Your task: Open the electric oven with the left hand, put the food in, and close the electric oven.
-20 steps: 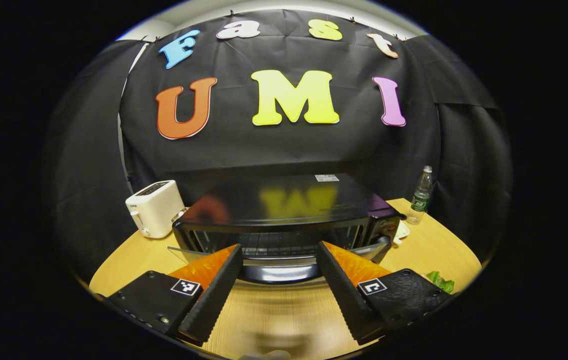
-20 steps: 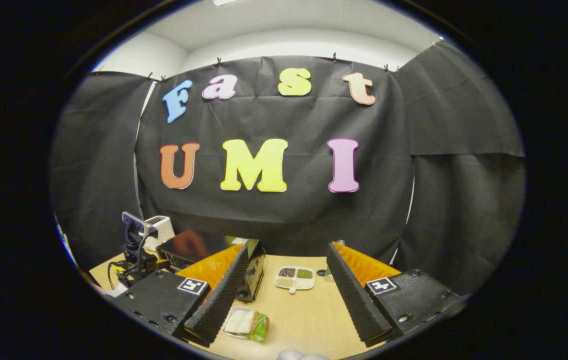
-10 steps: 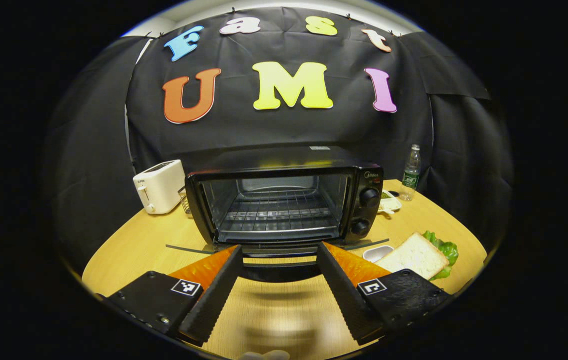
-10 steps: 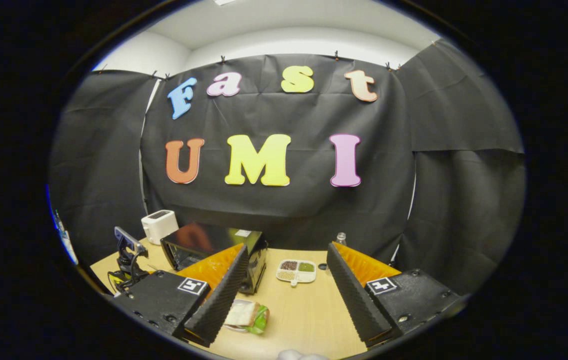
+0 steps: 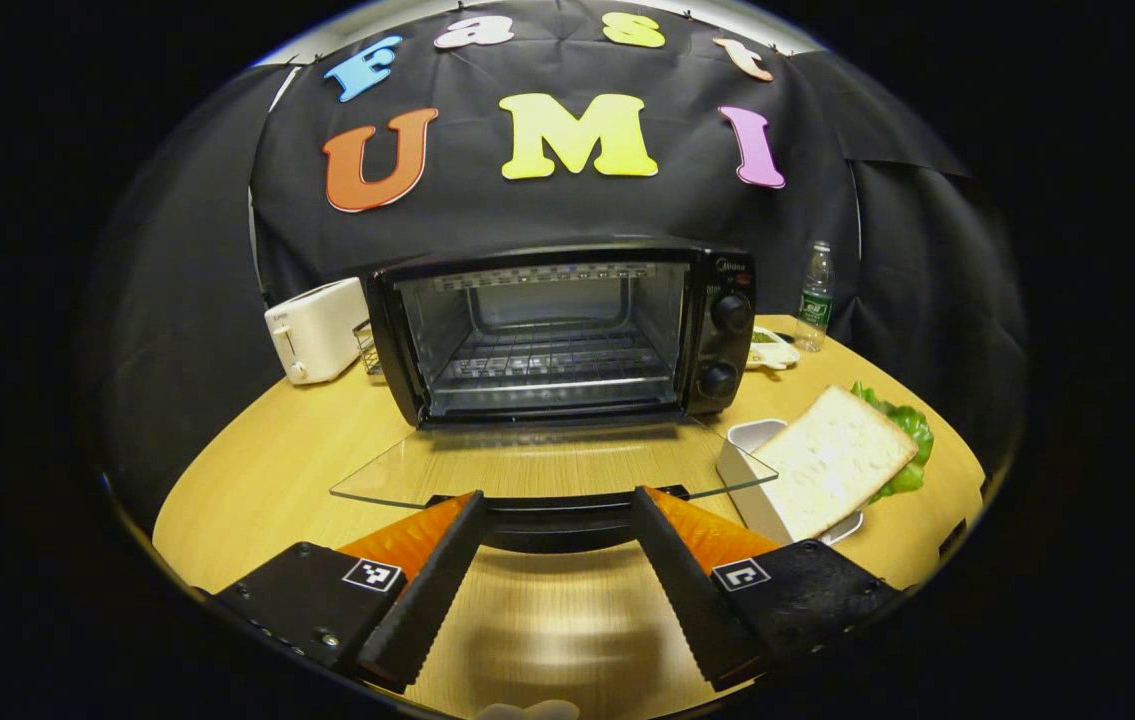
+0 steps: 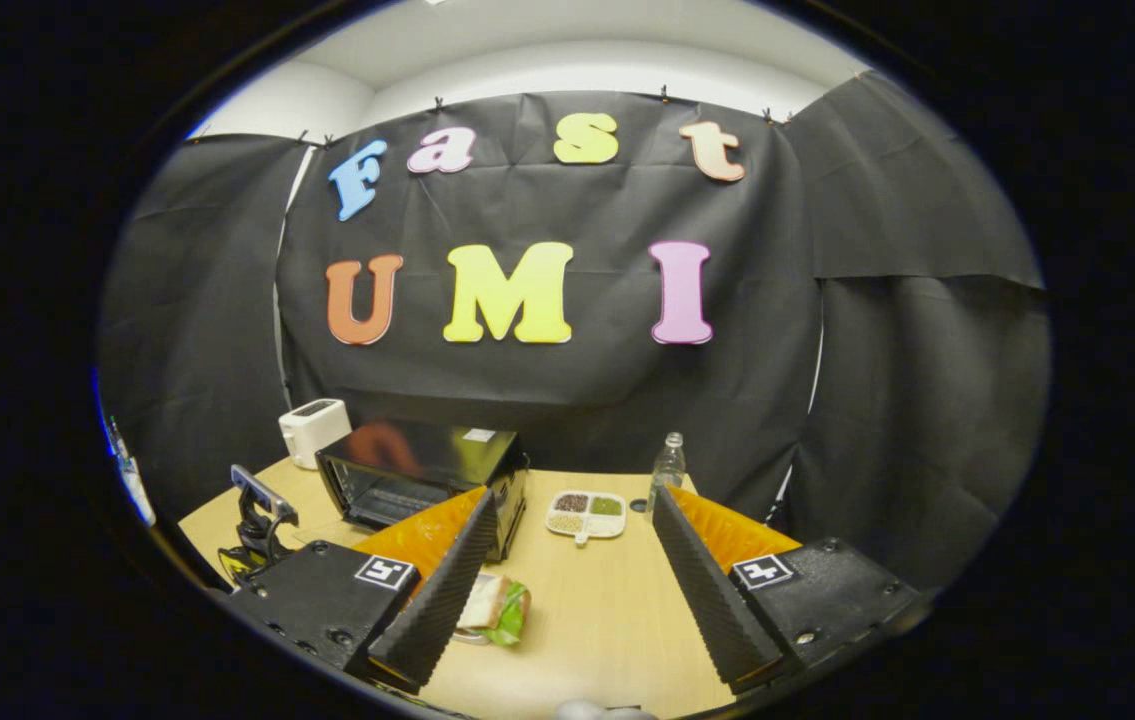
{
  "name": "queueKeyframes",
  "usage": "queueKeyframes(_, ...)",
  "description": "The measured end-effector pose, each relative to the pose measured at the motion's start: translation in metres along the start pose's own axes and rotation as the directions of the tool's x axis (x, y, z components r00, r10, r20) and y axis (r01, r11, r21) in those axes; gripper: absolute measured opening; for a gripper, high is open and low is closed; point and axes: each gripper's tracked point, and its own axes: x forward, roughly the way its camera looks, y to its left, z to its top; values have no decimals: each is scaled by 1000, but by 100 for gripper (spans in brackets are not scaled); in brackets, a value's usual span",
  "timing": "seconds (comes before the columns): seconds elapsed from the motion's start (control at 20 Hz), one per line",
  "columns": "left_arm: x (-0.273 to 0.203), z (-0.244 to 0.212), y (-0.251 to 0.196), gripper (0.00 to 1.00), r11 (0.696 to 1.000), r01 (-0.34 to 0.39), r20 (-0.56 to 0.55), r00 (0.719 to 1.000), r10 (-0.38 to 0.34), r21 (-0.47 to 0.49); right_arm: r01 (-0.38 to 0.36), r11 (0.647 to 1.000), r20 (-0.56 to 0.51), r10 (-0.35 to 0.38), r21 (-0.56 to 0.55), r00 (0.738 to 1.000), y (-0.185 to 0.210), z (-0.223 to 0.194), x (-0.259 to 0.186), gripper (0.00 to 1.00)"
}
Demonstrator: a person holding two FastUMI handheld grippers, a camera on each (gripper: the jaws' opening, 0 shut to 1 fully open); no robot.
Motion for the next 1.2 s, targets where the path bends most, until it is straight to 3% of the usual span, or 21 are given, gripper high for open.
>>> queueKeyframes(0.4, 8, -31, -6, 95, 1000, 7, -65, 998, -6, 4, 6, 1000, -44, -6, 0, 999, -3, -21, 3, 97)
queueKeyframes(0.7, -9, -3, -1, 95, 1000, -5, -3, 1000, 5, 29, 1, 1000, -44, 0, 21, 999, -4, -18, 12, 97)
queueKeyframes(0.75, -18, 8, 2, 89, 999, -12, 16, 1000, 11, 34, -2, 1000, -44, 3, 22, 999, -4, -17, 14, 97)
queueKeyframes(0.8, -27, 20, 5, 96, 999, -17, 38, 999, 15, 33, -2, 1000, -44, 3, 20, 999, -4, -18, 14, 96)
queueKeyframes(1.0, -76, 89, 16, 96, 999, -40, 166, 985, 36, 21, -14, 999, -60, 16, 32, 998, 0, -33, 22, 97)
queueKeyframes(1.2, -134, 170, 29, 96, 997, -71, 315, 947, 68, -2, -23, 999, -119, 26, 26, 993, 10, -74, 31, 97)
